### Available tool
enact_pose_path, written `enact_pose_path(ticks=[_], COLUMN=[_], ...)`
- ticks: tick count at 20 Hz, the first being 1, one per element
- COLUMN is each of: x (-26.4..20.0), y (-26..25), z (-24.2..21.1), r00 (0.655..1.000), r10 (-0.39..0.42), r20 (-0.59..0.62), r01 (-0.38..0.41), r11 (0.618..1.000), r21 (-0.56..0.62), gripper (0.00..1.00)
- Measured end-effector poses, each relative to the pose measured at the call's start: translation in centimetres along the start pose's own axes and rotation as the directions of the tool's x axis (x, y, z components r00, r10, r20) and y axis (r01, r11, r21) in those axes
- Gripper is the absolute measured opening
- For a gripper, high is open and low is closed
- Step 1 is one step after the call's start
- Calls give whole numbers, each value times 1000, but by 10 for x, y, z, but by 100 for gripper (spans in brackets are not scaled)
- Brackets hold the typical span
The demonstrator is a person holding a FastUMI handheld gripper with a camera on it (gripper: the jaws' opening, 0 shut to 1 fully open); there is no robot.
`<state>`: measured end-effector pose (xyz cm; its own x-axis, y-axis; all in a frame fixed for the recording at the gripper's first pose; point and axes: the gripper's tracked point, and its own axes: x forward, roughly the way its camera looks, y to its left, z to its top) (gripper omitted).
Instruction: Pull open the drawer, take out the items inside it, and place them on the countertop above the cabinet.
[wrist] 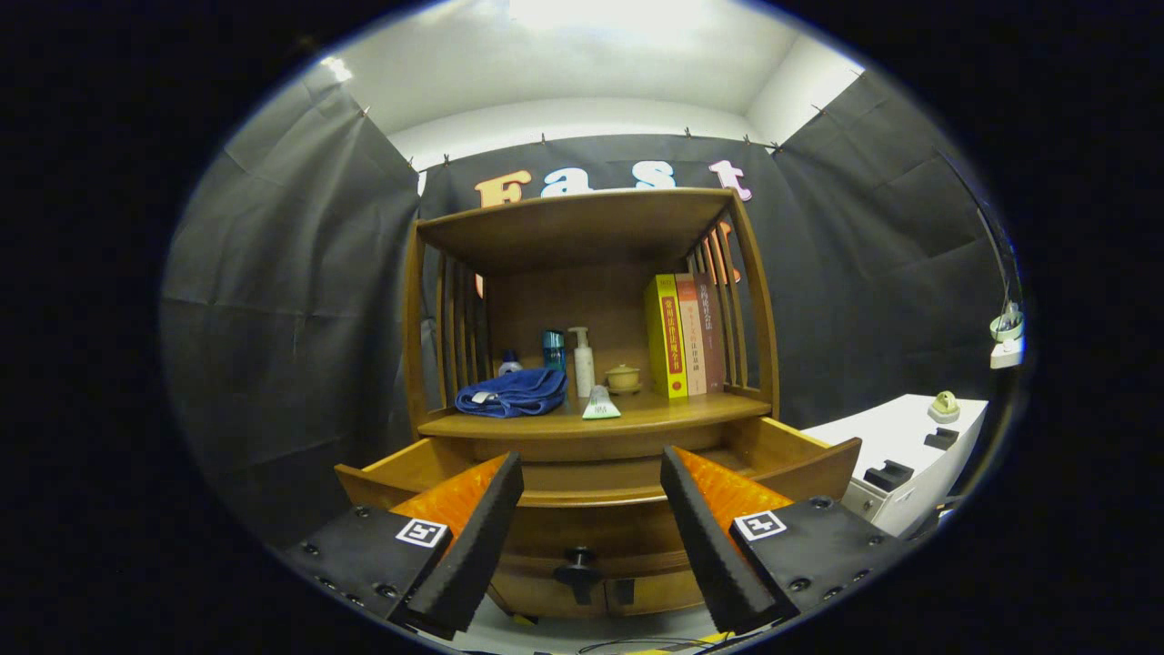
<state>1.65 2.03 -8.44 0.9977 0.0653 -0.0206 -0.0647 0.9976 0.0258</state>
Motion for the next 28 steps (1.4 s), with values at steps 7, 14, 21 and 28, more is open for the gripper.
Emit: enact_pose_path(ticks=[7,14,21,28], x=[17,35,44,59], y=[-1,-11,-7,-8], z=[-71,-114,-123,-122], r00=[993,981,981,974], r10=[9,-1,-63,-75], r20=[-119,-192,-184,-213], r01=[-10,14,65,74], r11=[1000,998,998,997], r21=[-4,63,2,-10], gripper=[99,99,98,99])
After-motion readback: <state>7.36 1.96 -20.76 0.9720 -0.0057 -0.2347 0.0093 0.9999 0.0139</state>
